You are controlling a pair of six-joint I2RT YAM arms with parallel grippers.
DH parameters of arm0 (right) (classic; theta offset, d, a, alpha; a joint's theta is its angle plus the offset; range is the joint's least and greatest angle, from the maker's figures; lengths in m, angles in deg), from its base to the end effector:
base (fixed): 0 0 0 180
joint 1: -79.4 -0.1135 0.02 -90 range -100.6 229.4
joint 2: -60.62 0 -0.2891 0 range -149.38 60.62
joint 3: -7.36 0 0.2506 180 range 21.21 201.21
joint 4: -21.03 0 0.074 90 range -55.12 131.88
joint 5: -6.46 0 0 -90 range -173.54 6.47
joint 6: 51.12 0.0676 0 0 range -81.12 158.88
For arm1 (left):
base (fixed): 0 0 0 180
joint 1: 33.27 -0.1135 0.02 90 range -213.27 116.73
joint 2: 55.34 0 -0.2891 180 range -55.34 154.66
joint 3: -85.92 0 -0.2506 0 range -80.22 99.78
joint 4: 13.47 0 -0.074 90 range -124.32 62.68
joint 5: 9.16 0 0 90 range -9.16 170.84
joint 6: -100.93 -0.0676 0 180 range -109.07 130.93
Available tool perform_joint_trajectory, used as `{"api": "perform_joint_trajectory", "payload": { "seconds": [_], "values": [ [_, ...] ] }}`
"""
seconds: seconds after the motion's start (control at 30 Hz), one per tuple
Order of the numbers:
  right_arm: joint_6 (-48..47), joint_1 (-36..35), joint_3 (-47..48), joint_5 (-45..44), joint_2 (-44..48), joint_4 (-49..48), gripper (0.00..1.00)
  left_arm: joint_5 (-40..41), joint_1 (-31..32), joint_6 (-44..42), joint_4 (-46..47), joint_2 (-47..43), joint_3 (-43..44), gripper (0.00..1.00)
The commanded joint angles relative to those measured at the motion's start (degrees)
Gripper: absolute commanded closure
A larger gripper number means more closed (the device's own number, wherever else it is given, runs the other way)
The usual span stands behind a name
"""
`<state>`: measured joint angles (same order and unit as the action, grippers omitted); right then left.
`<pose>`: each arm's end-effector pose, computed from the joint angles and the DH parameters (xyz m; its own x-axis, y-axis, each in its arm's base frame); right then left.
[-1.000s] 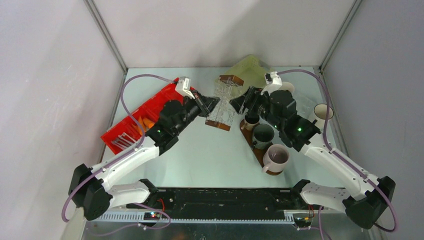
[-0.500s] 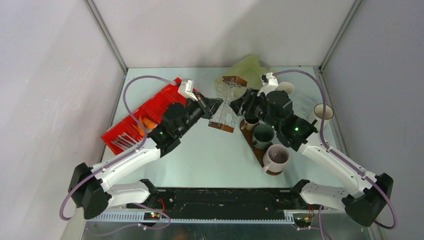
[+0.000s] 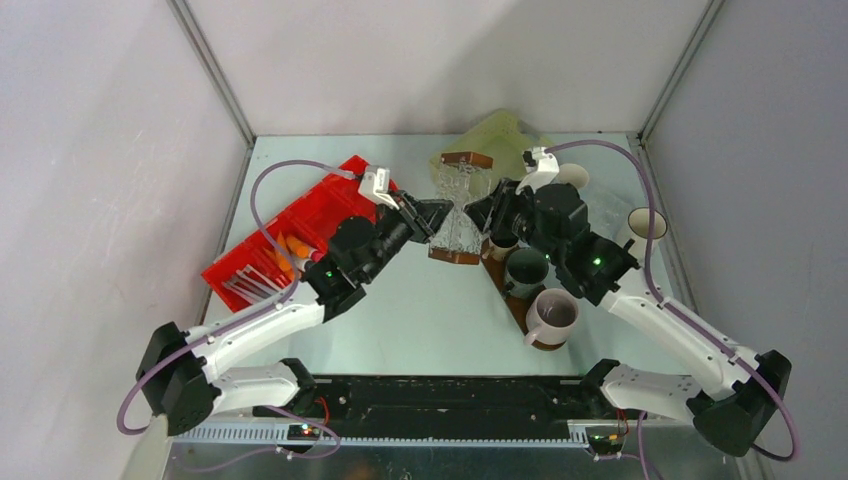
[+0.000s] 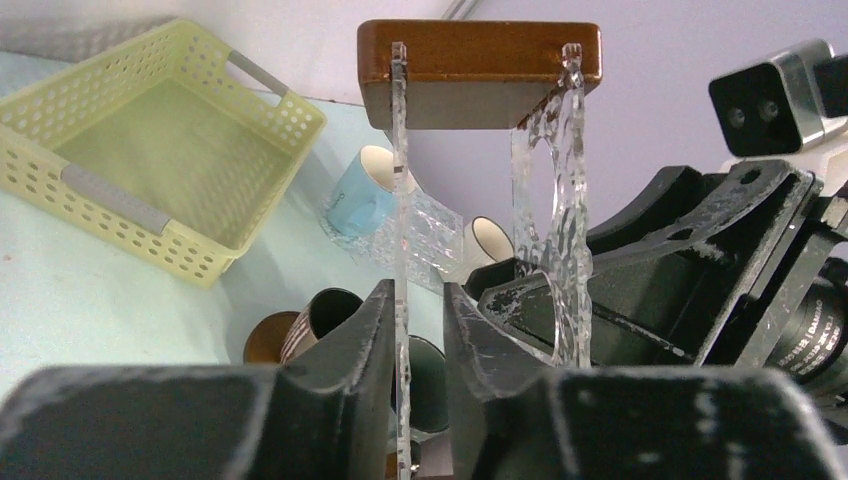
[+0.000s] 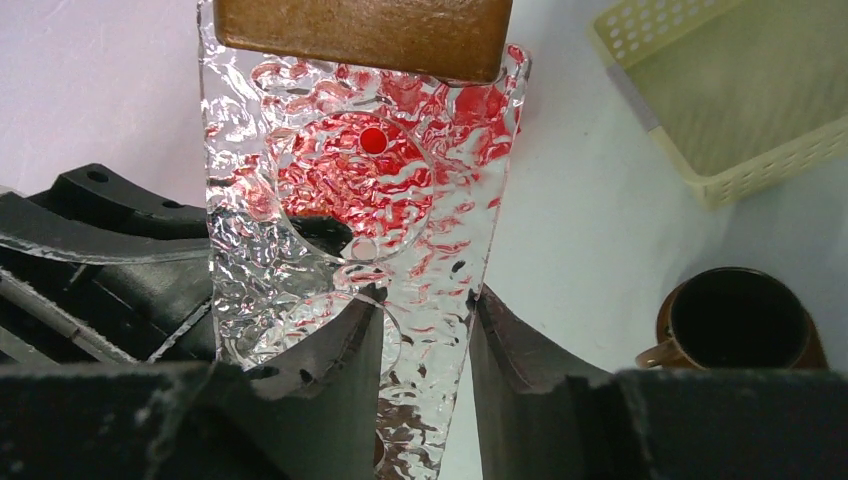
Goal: Prepare toiletry sets of a toothbrush and toothpaste on the tray
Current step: Adjust the toothpaste holder.
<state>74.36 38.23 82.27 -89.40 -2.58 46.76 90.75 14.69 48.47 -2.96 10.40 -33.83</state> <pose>0.2094 0.1739 0.3882 -0.4853 0.3426 -0.8044 -0.3667 0.7554 0.5430 0.2033 -0.2081 0.3654 -0.3294 -0.5311 -0.7807 0.5248 0.5844 -0.6189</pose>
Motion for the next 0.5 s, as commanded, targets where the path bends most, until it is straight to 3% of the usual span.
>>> {"api": "perform_joint_trajectory", "payload": {
  "seconds": [0.0, 0.13, 0.33, 0.47],
  "values": [
    [-6.3, 0.4, 2.4, -4.9, 2.2, -2.1, 1.0, -0.3, 1.4, -0.2, 6.4, -2.9, -0.2, 0.69],
    [-12.0, 0.8, 2.1, -2.8, 3.7, -3.0, 1.0, 1.1, 1.4, -1.0, 4.6, -4.0, -0.6, 0.5],
    [-21.5, 3.3, -0.2, -0.3, 7.8, -3.3, 1.0, 6.5, 1.3, -4.0, -1.8, -7.3, -0.3, 0.3],
    [-29.8, 7.9, -0.2, 1.7, 10.7, 0.0, 1.0, 13.4, 0.7, -6.4, -14.2, -9.6, 3.3, 0.17]
  ]
}}
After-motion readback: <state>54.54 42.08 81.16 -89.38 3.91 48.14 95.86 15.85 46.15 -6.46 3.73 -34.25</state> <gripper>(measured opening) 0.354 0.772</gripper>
